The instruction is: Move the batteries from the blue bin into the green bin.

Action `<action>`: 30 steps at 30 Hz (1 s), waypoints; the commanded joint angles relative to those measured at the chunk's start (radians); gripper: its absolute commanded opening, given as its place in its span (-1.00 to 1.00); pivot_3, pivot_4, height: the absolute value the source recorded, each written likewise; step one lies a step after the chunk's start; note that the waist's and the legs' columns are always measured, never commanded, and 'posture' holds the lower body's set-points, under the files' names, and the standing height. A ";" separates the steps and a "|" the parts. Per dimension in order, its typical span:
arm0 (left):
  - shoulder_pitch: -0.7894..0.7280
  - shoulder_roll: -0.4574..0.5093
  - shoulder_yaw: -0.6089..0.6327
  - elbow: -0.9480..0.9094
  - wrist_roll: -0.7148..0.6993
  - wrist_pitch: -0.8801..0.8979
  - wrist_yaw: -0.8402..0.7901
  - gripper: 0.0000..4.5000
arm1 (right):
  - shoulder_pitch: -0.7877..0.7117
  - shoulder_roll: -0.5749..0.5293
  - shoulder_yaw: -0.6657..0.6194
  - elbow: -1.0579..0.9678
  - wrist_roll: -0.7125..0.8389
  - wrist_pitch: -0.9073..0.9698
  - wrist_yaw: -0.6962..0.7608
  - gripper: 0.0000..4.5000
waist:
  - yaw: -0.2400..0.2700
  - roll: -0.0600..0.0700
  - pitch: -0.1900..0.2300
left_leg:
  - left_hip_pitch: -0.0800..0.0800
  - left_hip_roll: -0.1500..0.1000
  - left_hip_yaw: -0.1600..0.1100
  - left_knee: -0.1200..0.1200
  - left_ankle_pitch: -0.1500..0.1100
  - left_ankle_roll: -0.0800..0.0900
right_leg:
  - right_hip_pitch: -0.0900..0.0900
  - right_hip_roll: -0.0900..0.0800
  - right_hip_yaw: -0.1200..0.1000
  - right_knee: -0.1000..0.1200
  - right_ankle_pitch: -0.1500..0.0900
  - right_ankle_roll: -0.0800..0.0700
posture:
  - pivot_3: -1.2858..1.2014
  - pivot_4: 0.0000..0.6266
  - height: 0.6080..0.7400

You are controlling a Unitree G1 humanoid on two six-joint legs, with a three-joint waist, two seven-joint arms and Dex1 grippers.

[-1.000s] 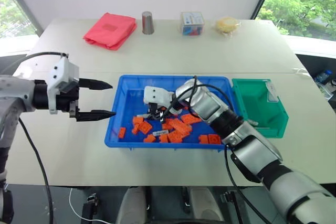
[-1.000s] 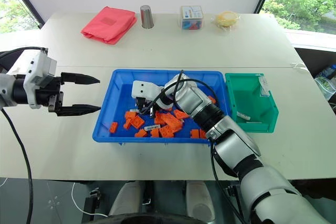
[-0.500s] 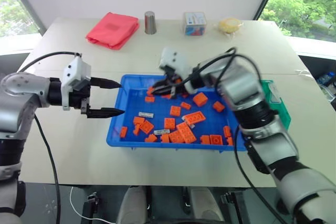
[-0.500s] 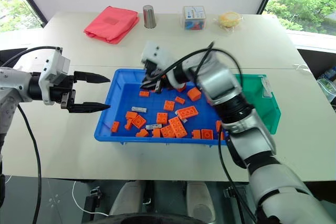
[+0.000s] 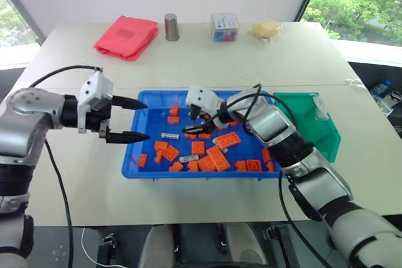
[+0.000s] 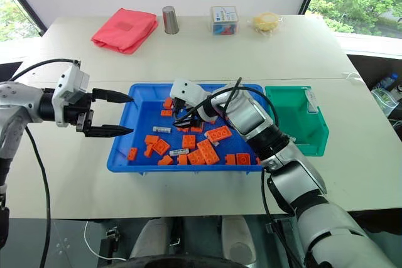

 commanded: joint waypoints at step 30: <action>0.013 0.041 0.070 -0.053 -0.034 0.017 0.024 1.00 | 0.053 0.101 0.061 0.111 -0.064 -0.139 0.015 -0.98 | 0.000 0.000 0.000 | 0.000 0.000 0.000 0.000 0.000 0.000 | 0.000 0.000 0.000 0.000 0.000 0.000 | 0.03 -0.52 0.93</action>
